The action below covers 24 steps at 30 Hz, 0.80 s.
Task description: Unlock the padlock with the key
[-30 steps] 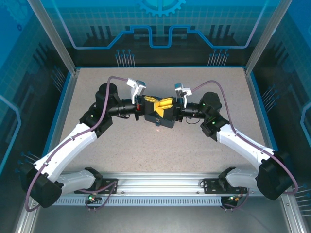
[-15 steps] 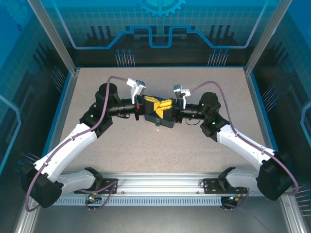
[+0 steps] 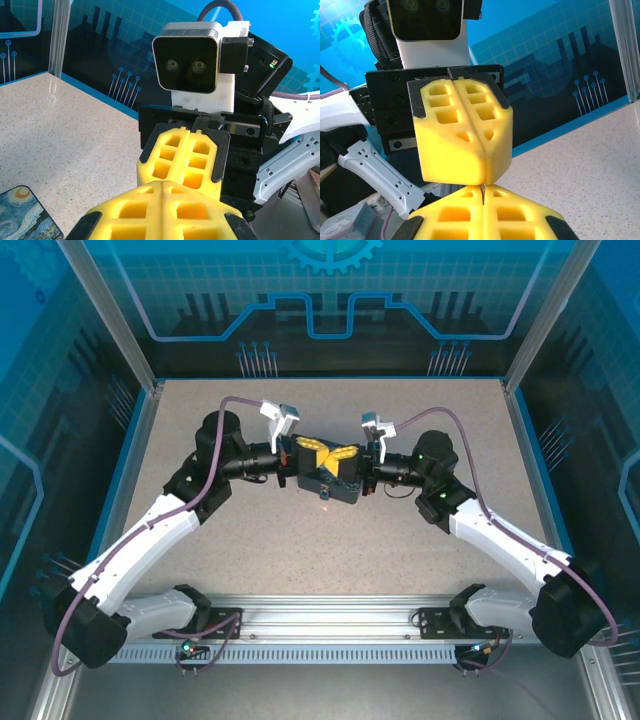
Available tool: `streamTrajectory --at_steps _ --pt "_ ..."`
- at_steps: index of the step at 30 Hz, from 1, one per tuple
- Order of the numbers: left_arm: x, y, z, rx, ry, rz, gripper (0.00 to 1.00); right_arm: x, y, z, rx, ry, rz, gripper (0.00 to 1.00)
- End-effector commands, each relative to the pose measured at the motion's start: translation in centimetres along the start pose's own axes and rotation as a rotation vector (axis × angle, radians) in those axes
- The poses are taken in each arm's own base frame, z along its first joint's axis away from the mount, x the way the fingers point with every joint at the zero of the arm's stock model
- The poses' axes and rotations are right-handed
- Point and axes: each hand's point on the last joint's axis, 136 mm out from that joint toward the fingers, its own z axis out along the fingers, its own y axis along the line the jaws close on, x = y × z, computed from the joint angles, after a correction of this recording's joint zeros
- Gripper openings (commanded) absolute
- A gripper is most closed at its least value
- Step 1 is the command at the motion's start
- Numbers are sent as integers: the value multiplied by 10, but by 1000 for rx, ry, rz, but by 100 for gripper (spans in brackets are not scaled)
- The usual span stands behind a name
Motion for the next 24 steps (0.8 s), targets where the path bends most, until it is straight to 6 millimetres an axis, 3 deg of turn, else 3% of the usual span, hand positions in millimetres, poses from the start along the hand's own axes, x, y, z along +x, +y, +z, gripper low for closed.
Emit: streamTrajectory --at_steps 1,4,8,10,13,15,17,21,24 --pt "-7 -8 -2 22 -27 28 0 5 2 1 -5 9 2 0" --pt "-8 -7 -2 13 -30 28 4 6 -1 1 11 6 9 0" --pt "-14 -1 -7 -38 -45 28 33 9 -10 -3 74 12 21 0" --pt "-21 4 -13 -63 -64 20 42 13 -20 -7 133 30 38 0" --pt "-32 26 -27 -136 -108 -43 57 24 -38 -17 246 59 67 0" --pt "-34 51 -39 -217 -123 -111 64 36 -54 -28 344 85 106 0" --pt "-27 80 -49 -302 -122 -188 72 49 -72 -40 451 104 146 0" --pt "5 135 -65 -461 -79 -296 76 77 -103 -70 642 140 230 0" --pt "37 154 -66 -527 -3 -289 77 95 -116 -85 718 153 275 0"
